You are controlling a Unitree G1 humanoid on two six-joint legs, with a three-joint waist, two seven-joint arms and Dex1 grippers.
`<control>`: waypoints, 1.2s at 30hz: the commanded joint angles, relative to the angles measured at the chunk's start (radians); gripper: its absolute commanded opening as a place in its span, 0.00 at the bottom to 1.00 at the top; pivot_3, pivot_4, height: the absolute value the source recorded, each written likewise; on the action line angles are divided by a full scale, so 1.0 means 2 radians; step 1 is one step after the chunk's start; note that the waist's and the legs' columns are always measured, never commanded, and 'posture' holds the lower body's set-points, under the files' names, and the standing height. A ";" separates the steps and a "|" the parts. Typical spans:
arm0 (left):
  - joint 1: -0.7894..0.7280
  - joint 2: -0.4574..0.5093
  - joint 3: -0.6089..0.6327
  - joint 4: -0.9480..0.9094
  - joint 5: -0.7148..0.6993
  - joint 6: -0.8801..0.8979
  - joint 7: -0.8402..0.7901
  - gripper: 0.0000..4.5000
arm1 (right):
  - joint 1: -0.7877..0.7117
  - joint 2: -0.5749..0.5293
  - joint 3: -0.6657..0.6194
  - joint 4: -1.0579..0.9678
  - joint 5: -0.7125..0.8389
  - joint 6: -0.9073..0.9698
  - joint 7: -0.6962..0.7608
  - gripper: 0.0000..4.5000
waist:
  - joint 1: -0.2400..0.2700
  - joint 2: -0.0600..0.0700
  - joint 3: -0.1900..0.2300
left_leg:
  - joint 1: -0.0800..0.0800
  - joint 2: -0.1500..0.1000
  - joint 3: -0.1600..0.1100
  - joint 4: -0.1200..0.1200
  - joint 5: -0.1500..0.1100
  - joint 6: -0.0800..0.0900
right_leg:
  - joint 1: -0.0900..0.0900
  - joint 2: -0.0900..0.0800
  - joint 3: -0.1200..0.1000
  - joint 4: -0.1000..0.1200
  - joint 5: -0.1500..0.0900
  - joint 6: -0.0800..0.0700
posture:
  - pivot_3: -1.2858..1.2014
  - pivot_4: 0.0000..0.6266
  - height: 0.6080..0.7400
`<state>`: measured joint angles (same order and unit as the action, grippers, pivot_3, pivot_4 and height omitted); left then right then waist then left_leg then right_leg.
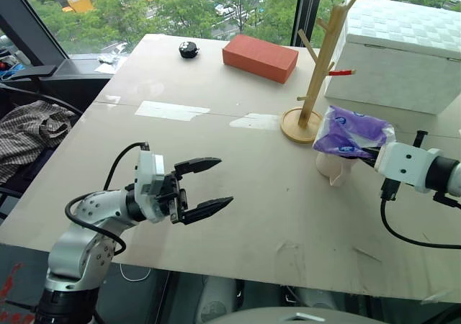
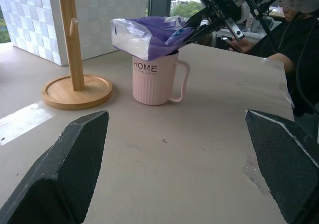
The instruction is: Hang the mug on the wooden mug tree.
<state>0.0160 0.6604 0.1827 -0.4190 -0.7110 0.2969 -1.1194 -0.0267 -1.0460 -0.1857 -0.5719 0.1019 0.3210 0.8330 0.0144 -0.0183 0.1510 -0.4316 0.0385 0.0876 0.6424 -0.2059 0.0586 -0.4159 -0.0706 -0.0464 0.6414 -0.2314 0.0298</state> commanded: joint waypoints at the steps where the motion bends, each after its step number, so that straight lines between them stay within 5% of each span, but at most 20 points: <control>1: -0.012 -0.004 0.000 -0.002 -0.010 -0.009 -0.007 1.00 | -0.001 0.010 -0.063 -0.014 0.004 0.031 -0.018 0.01 | 0.000 0.000 0.000 | 0.000 0.000 0.000 0.000 0.000 0.000 | 0.000 0.000 0.000 0.000 0.000 0.000 | 0.52 0.24 1.00; 8: -0.037 -0.018 -0.010 -0.017 -0.025 0.003 -0.003 1.00 | 0.013 0.036 -0.130 0.051 -0.025 0.082 -0.068 0.01 | 0.000 0.000 0.000 | 0.000 0.000 0.000 0.000 0.000 0.000 | 0.001 0.000 0.000 0.000 0.000 0.000 | 0.52 0.24 1.00; 16: -0.092 -0.038 -0.035 -0.035 -0.043 0.022 0.026 1.00 | -0.047 0.069 -0.046 0.279 -0.068 0.011 -0.113 0.01 | -0.002 0.000 0.000 | 0.000 0.000 0.000 0.002 0.000 0.000 | 0.001 0.004 0.000 0.001 0.001 -0.001 | 0.52 0.24 1.00; 20: -0.103 -0.045 -0.039 -0.041 -0.041 0.027 0.047 1.00 | -0.053 0.068 -0.028 0.336 -0.079 -0.035 -0.116 0.45 | -0.001 0.001 0.000 | 0.000 0.000 0.001 0.002 0.000 0.000 | 0.001 0.004 0.002 0.001 0.001 -0.001 | 0.52 0.24 1.00; 23: -0.096 -0.042 -0.037 -0.049 -0.040 0.031 0.055 1.00 | -0.027 0.069 -0.072 0.269 -0.039 0.012 -0.099 0.74 | -0.001 0.001 0.000 | 0.000 0.000 0.001 0.002 0.000 0.000 | 0.001 0.005 0.002 0.001 0.002 0.001 | 0.52 0.24 1.00; 25: -0.089 -0.039 -0.037 -0.051 -0.036 0.031 0.058 1.00 | 0.012 0.082 -0.122 0.163 0.057 0.118 -0.053 0.88 | 0.000 0.002 0.000 | 0.000 0.000 0.001 0.002 0.000 0.000 | 0.001 0.005 0.002 0.001 0.002 0.001 | 0.52 0.24 1.00; 28: -0.091 -0.042 -0.043 -0.048 -0.028 0.027 0.061 1.00 | 0.085 0.098 -0.157 -0.005 0.189 0.254 -0.019 0.88 | 0.001 0.001 0.000 | 0.000 0.001 -0.001 0.001 0.000 0.000 | 0.002 0.005 0.001 0.001 0.002 0.002 | 0.52 0.24 1.00; 36: -0.108 -0.040 -0.057 -0.027 -0.020 0.024 0.044 1.00 | 0.055 0.231 -0.053 -0.166 0.204 0.437 -0.219 0.88 | -0.001 0.001 0.000 | 0.001 0.001 -0.002 0.003 -0.001 -0.002 | 0.002 0.001 0.000 0.001 0.000 0.001 | 0.52 0.24 1.00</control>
<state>-0.1787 0.5717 0.0676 -0.4776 -0.7486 0.3623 -1.0138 0.1248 -0.6270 -0.3180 -0.8399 0.4985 1.1133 0.4843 0.0119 -0.0165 0.1511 -0.4301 0.0400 0.0843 0.6485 -0.2085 0.0544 -0.4121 -0.0685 -0.0467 0.6428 -0.2308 0.0312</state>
